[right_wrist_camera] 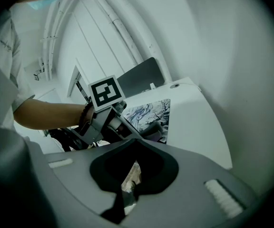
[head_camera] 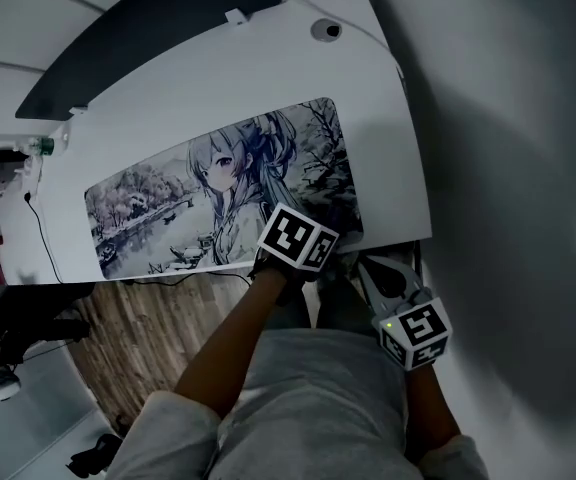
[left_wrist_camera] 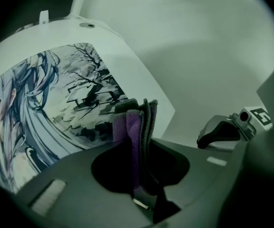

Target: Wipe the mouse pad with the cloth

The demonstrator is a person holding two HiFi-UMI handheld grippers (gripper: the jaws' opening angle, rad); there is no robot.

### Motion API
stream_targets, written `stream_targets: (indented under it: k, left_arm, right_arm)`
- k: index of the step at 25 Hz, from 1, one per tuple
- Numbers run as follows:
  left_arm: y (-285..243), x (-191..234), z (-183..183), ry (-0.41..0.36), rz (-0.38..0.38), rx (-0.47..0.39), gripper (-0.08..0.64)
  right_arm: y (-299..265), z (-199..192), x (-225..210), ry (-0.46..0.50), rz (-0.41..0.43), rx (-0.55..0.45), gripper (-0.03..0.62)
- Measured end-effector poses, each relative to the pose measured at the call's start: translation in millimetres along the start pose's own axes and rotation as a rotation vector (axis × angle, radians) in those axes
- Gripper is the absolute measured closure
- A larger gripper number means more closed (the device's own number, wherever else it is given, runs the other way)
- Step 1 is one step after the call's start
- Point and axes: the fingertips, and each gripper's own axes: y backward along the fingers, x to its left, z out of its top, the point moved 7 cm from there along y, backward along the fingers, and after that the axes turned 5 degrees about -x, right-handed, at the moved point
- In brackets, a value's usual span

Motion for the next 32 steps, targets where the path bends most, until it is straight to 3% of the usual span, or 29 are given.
stream_targets:
  k: [7, 16, 25, 32]
  left_arm:
    - [-18, -22, 15, -0.072, -0.018, 0.022, 0.457]
    - [-23, -30, 19, -0.091, -0.035, 0.003, 0.457]
    - [5, -15, 9, -0.027, -0.127, -0.171, 0.457]
    - [69, 12, -7, -0.068, -0.082, -0.31, 0.457]
  right_arm:
    - [15, -6, -9, -0.027, -0.044, -0.016, 0.584]
    - [19, -4, -7, -0.016, -0.064, -0.015, 0.584]
    - [16, 18, -4, 0.052, -0.113, -0.011, 0.584]
    - [-23, 34, 44, 0.127, -0.038, 0.008, 0.586]
